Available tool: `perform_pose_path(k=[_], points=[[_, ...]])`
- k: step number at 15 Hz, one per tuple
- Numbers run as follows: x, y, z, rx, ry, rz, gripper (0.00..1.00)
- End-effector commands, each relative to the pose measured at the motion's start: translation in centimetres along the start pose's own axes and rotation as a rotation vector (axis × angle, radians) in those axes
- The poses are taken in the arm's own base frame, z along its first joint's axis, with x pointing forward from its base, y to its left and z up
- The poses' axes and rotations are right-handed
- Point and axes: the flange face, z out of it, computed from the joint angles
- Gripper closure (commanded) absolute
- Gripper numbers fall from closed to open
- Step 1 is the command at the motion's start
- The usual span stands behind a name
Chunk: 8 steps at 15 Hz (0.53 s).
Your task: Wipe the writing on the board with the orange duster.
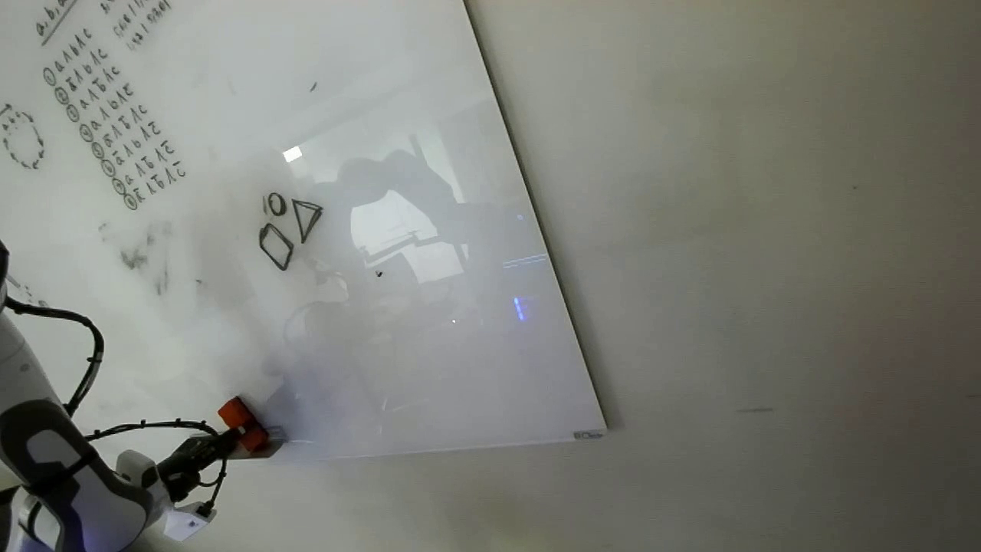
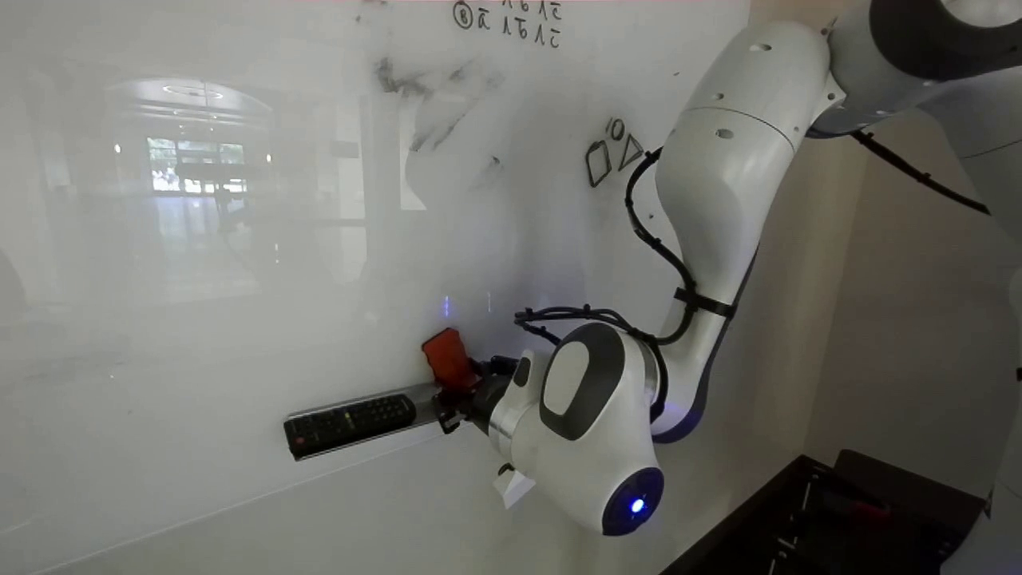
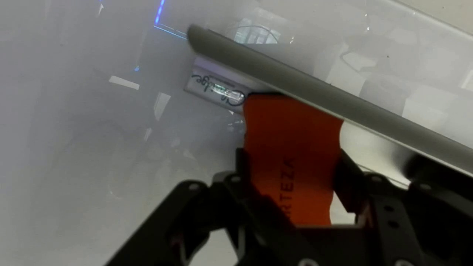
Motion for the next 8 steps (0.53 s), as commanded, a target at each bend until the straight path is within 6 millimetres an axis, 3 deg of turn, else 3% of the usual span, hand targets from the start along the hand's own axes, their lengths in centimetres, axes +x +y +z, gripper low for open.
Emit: perform_pose_path(k=[1, 8], points=[[1.4, 1.6, -1.7, -0.017, 0.025, -0.024, 0.69], [4.0, 7.5, -7.4, -0.043, 0.002, -0.01, 0.69]])
